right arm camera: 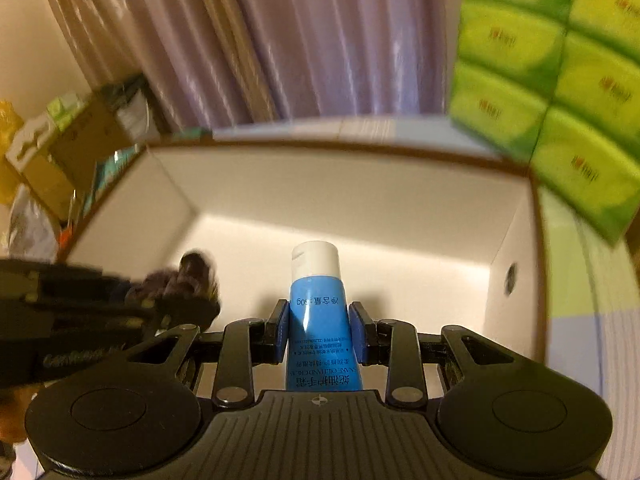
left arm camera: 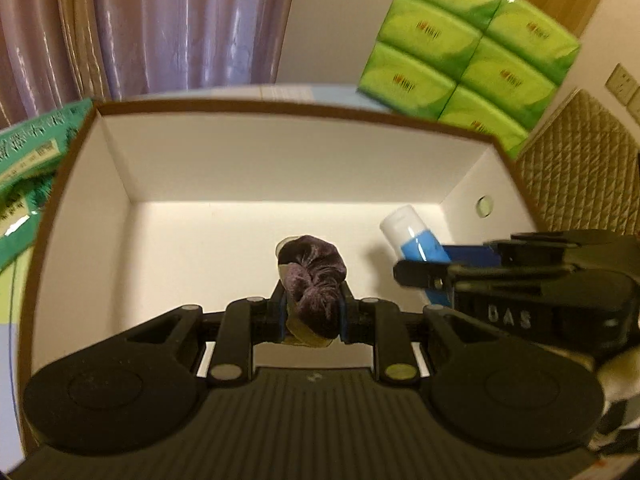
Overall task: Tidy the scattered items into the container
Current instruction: 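Open both tools to drop the scrunchie and blue tube into the box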
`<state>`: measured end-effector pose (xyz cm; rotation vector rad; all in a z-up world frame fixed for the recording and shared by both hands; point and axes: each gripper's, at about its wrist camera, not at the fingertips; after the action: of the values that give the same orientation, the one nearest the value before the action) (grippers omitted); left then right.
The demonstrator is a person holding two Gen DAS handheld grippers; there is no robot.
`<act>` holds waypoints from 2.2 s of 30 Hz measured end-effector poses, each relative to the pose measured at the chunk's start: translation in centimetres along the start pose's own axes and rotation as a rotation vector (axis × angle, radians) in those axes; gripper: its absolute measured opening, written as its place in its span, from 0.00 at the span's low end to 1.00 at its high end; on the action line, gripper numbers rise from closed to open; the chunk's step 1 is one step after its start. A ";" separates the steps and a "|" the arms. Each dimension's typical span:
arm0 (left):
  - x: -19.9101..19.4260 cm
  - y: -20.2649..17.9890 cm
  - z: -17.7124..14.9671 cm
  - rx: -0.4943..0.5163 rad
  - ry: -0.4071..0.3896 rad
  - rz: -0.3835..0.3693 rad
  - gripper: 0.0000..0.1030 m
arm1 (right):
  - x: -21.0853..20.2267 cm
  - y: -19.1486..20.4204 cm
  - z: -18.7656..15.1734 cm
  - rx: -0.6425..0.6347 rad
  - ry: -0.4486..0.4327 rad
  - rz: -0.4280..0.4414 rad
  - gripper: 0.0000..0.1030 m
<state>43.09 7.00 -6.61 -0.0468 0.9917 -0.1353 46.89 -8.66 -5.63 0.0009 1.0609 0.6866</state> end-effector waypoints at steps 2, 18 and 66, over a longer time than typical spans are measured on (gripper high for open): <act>1.0 0.2 0.3 0.004 0.041 0.015 0.18 | 0.5 0.2 0.2 -0.019 0.036 -0.014 0.28; 3.8 -0.1 1.0 0.040 0.207 0.061 0.26 | 3.3 0.3 0.1 -0.049 0.239 -0.061 0.29; -10.3 -3.7 -1.5 0.073 0.025 0.106 0.77 | -10.6 3.8 -3.2 -0.123 -0.083 -0.059 0.92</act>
<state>35.96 4.75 1.53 0.0741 1.0113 -0.0747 39.16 -12.15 2.42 -0.1072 0.9347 0.6922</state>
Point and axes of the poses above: each gripper's, at about its wrist camera, not at the fingertips, and x roughly the way its jaws point, y to its left, z to its top, and after that the axes turned 10 degrees about x, right-handed
